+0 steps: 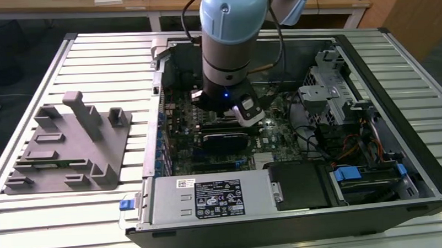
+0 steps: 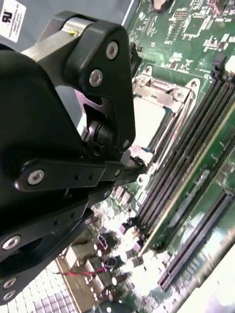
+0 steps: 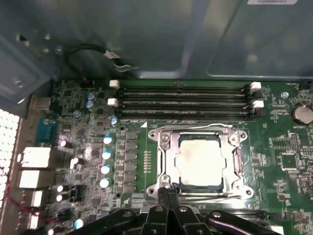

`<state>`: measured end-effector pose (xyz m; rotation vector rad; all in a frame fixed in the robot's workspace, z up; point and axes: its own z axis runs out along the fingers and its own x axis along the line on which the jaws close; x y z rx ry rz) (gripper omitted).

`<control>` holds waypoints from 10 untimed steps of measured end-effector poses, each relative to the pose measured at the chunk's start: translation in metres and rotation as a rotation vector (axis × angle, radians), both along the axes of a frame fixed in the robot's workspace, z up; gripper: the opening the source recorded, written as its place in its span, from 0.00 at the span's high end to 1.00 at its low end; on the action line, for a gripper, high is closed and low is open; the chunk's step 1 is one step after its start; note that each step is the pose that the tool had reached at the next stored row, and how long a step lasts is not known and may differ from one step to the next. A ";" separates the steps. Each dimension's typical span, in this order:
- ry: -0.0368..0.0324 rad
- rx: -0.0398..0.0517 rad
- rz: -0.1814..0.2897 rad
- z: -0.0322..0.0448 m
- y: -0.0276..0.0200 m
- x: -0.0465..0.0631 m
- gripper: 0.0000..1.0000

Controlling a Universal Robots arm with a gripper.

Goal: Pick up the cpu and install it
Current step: 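Install the second cpu locking lever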

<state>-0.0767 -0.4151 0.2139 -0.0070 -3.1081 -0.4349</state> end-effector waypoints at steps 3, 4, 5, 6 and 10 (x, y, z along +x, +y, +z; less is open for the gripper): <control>0.0000 -0.0095 0.000 -0.0001 0.0075 0.002 0.89; -0.0001 -0.0136 0.000 -0.0001 0.0098 0.003 0.89; -0.0001 -0.0181 0.000 -0.0002 0.0120 0.003 0.89; 0.0000 -0.0232 0.000 -0.0002 0.0142 0.004 0.89; 0.0000 -0.0465 0.000 -0.0004 0.0217 0.007 0.89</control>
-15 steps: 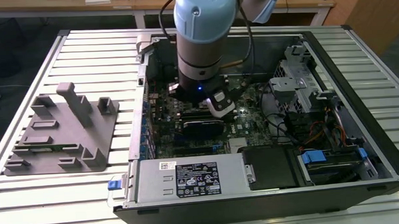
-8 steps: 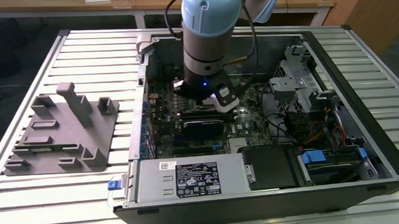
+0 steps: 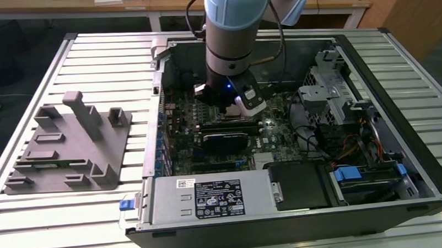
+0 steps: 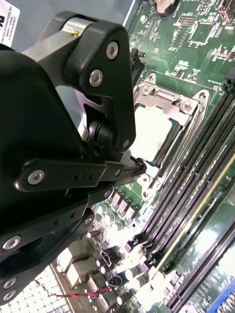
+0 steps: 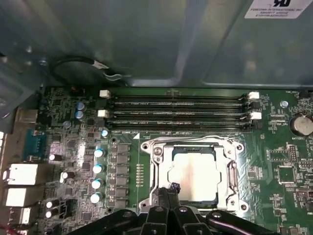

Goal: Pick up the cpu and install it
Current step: 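Install the second cpu locking lever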

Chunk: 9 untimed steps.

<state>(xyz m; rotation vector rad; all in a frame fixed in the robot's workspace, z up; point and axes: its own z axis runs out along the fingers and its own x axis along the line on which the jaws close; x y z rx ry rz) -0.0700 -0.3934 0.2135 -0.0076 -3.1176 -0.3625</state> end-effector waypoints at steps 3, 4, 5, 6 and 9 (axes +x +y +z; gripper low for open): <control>0.0000 -0.0183 0.000 -0.0001 0.0049 0.003 0.89; -0.0001 -0.0227 0.000 -0.0002 0.0061 0.004 0.89; 0.0000 -0.0267 0.000 -0.0002 0.0073 0.006 0.89; 0.0000 -0.0306 -0.001 -0.0002 0.0087 0.007 0.89; 0.0000 -0.0413 -0.001 -0.0004 0.0133 0.012 0.89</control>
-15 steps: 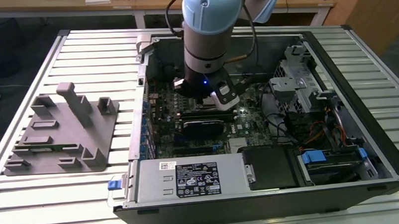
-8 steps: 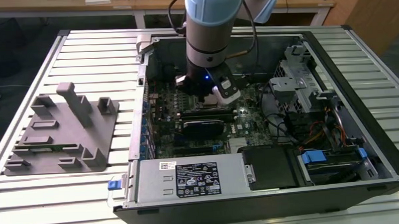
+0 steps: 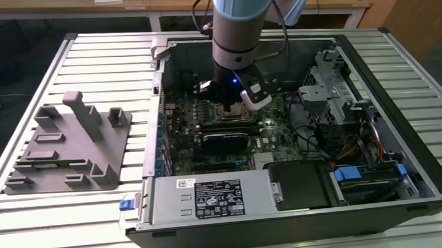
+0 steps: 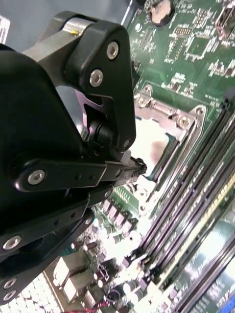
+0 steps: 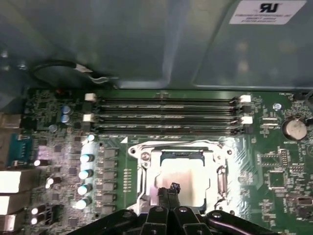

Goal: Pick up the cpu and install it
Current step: 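Install the second cpu locking lever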

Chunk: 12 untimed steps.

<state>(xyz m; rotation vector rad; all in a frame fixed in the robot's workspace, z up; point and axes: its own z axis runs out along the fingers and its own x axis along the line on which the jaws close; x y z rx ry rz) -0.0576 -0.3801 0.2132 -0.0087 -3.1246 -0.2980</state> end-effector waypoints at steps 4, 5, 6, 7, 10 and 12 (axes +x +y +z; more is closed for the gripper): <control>0.0001 -0.0143 0.000 -0.0001 0.0045 0.008 0.89; 0.0001 -0.0174 0.000 -0.0002 0.0056 0.010 0.89; 0.0000 -0.0198 0.000 -0.0002 0.0070 0.012 0.89; -0.0001 -0.0209 0.000 -0.0003 0.0085 0.013 0.89; 0.0000 -0.0211 0.000 -0.0002 0.0087 0.013 0.89; 0.0000 -0.0212 0.000 -0.0002 0.0088 0.013 0.89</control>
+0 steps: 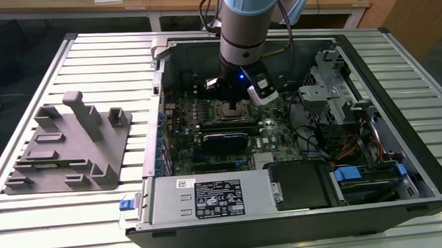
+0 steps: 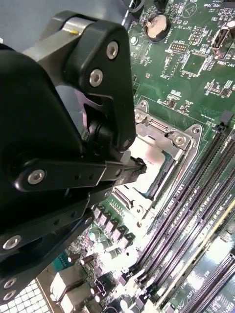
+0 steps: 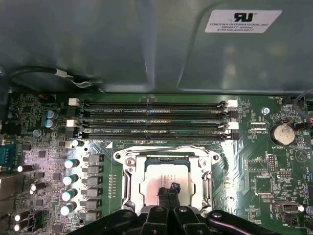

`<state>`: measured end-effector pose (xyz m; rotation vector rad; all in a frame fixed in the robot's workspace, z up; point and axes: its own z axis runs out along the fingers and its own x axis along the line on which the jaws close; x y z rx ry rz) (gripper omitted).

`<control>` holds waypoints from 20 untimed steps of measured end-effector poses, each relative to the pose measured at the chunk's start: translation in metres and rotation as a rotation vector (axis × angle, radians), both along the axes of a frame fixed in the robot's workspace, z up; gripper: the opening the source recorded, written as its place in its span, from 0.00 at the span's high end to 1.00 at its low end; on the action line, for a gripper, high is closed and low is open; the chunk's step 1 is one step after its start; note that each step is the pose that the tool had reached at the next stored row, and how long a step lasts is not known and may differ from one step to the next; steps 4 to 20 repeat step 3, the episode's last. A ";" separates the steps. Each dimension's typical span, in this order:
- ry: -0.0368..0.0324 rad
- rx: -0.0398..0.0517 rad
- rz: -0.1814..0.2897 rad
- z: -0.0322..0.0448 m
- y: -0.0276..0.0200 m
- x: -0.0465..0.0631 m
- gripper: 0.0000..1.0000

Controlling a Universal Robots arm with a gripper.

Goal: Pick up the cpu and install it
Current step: 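Install the second cpu locking lever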

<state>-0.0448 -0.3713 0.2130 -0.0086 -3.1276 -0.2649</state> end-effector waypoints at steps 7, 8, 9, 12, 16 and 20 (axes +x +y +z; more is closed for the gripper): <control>0.0000 0.0000 0.000 0.0000 0.0001 0.000 0.89; 0.0000 0.0000 0.000 0.0000 0.0001 0.000 0.89; 0.0000 0.0000 0.000 0.0000 0.0001 0.000 0.89; 0.0000 0.0000 0.000 0.0000 0.0001 0.000 0.89; 0.0000 0.0000 0.000 0.0000 0.0001 0.000 0.89; 0.0000 0.0000 0.000 0.0000 0.0001 0.000 0.89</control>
